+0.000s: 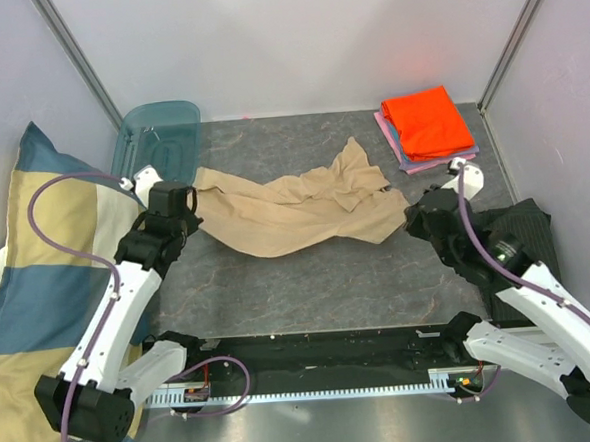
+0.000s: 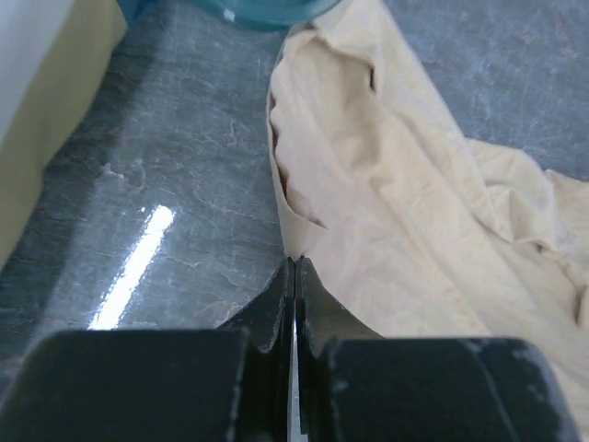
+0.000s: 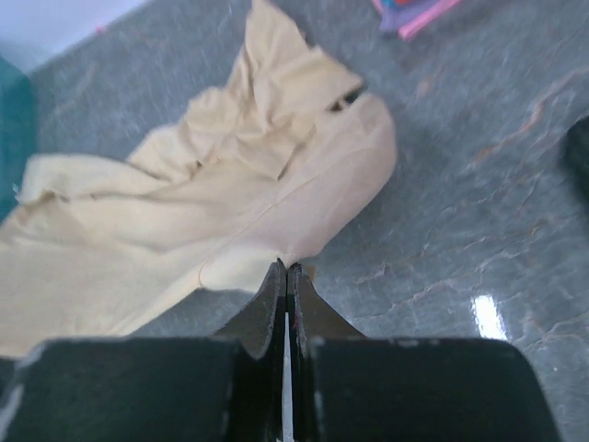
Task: Fold and stack the t-shirts
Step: Flatten out the tshirt
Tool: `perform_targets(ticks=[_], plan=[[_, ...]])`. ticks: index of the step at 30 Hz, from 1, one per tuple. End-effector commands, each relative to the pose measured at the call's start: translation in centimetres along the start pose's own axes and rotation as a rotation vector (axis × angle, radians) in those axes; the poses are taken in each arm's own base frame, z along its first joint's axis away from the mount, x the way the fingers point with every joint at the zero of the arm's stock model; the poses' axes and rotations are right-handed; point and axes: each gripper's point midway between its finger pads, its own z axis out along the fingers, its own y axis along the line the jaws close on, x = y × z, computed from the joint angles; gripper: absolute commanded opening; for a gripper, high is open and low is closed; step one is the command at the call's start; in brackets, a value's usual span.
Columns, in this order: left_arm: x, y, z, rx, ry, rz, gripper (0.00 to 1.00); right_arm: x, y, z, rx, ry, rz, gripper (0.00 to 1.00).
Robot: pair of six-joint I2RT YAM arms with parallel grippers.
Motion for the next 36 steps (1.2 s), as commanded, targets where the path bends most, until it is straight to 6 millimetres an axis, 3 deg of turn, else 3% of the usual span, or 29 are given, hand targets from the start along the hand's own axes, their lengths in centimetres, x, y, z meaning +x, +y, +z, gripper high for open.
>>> perform_targets(ticks=[1,4,8,10,13,16,20,23,26,28,29,30,32,33,35,36], plan=[[-5.8,-0.1,-4.7,0.047,-0.159,-0.013,0.02,-5.9,-0.5,-3.3,0.030,-0.144,-0.035,0.00],[-8.6,-0.6,-7.6,0.104,-0.228,-0.016,0.02,-9.0,0.3,-5.5,-0.007,-0.201,-0.028,0.00],[-12.1,-1.4,-12.0,0.203,-0.314,-0.031,0.02,-11.4,1.5,-7.5,-0.078,-0.239,-0.059,0.00],[-12.8,-1.9,-13.4,0.253,-0.327,-0.027,0.02,-12.4,2.8,-8.7,-0.153,-0.253,-0.063,0.00],[-15.1,-2.9,-17.8,0.385,-0.390,-0.057,0.02,-13.9,4.0,-11.2,-0.281,-0.293,-0.068,0.00],[-16.1,-3.1,-20.2,0.449,-0.423,-0.060,0.02,-14.9,3.9,-12.7,-0.305,-0.308,-0.058,0.00],[-16.8,-3.2,-22.2,0.497,-0.436,-0.062,0.02,-14.4,4.5,-13.0,-0.346,-0.285,-0.067,0.00],[-16.4,-3.4,-22.2,0.509,-0.422,-0.058,0.02,-13.6,4.8,-12.6,-0.356,-0.254,-0.061,0.00],[-15.2,-3.8,-20.4,0.495,-0.375,-0.050,0.02,-12.4,5.0,-11.3,-0.336,-0.214,-0.061,0.00],[-13.9,-4.4,-18.2,0.480,-0.333,-0.037,0.02,-11.5,4.6,-9.5,-0.279,-0.202,-0.065,0.00],[-14.4,-5.1,-18.0,0.505,-0.357,-0.048,0.02,-11.4,4.6,-8.9,-0.257,-0.207,-0.065,0.00],[-13.5,-6.0,-16.4,0.509,-0.325,-0.029,0.02,-11.0,4.8,-7.6,-0.224,-0.203,-0.071,0.00],[-14.5,-7.6,-15.2,0.531,-0.356,-0.023,0.02,-11.5,4.6,-5.9,-0.145,-0.231,-0.094,0.00],[-14.4,-8.8,-13.0,0.509,-0.331,-0.004,0.02,-11.8,5.7,-4.5,-0.122,-0.231,-0.108,0.00],[-15.5,-10.6,-11.0,0.500,-0.351,0.016,0.02,-13.3,7.6,-3.3,-0.122,-0.280,-0.144,0.00],[-16.4,-11.4,-10.7,0.504,-0.365,0.020,0.02,-12.9,8.7,-1.1,-0.099,-0.266,-0.186,0.00]])
